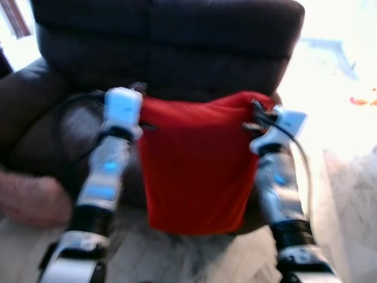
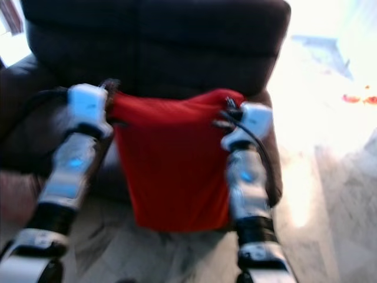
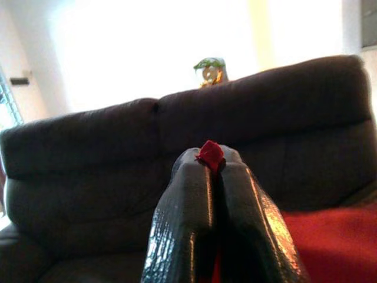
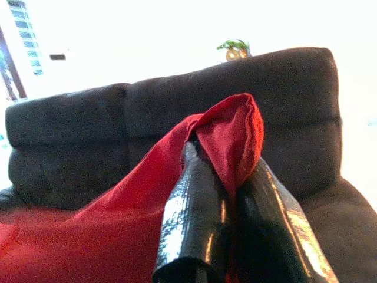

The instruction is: Move the pillow to the sofa from floor

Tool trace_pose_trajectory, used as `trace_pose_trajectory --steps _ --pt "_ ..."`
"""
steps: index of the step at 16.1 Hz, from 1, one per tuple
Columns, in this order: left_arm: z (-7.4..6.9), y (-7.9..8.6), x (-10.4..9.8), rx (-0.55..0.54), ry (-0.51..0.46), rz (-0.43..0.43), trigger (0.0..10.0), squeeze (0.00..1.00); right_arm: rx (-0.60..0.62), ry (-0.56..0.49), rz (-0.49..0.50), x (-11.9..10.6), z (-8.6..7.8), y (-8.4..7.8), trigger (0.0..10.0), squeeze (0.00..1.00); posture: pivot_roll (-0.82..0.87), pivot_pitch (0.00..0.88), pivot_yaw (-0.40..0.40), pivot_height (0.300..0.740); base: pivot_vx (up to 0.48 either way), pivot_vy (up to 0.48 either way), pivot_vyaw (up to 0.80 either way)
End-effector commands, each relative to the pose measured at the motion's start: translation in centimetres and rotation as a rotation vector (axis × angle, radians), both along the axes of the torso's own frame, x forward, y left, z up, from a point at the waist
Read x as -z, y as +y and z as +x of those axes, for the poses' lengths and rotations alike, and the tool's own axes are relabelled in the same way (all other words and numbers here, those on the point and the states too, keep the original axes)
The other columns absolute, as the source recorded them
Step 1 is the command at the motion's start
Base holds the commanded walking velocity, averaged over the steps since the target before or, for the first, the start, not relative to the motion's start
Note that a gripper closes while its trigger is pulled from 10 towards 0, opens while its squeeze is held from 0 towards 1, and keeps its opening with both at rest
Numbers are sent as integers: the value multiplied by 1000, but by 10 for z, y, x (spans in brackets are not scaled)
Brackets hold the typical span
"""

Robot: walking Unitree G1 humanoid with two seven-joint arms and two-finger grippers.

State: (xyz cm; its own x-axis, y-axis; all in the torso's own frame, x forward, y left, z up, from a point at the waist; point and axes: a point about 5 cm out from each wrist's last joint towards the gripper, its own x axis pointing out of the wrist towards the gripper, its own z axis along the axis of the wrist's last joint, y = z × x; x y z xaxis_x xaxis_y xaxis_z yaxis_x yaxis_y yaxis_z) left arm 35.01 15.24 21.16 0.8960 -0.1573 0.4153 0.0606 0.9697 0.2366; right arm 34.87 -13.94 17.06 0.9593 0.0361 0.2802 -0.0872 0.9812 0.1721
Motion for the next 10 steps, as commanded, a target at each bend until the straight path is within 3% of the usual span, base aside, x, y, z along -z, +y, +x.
trace_pose_trajectory --steps 1,5,10 --pt "-1 -14 -26 55 -99 -14 10000 0 17 -117 -3 -29 0 -6 10000 0 59 2 -45 740 315 0 0" --pt "1 -16 -34 68 -108 -11 10000 0 12 -126 -3 -34 1 -6 10000 0 61 3 -46 740 315 0 0" --pt "8 -10 -73 67 -195 -7 10000 0 29 -226 -7 -71 4 -10 10000 0 68 0 -43 740 315 0 0"
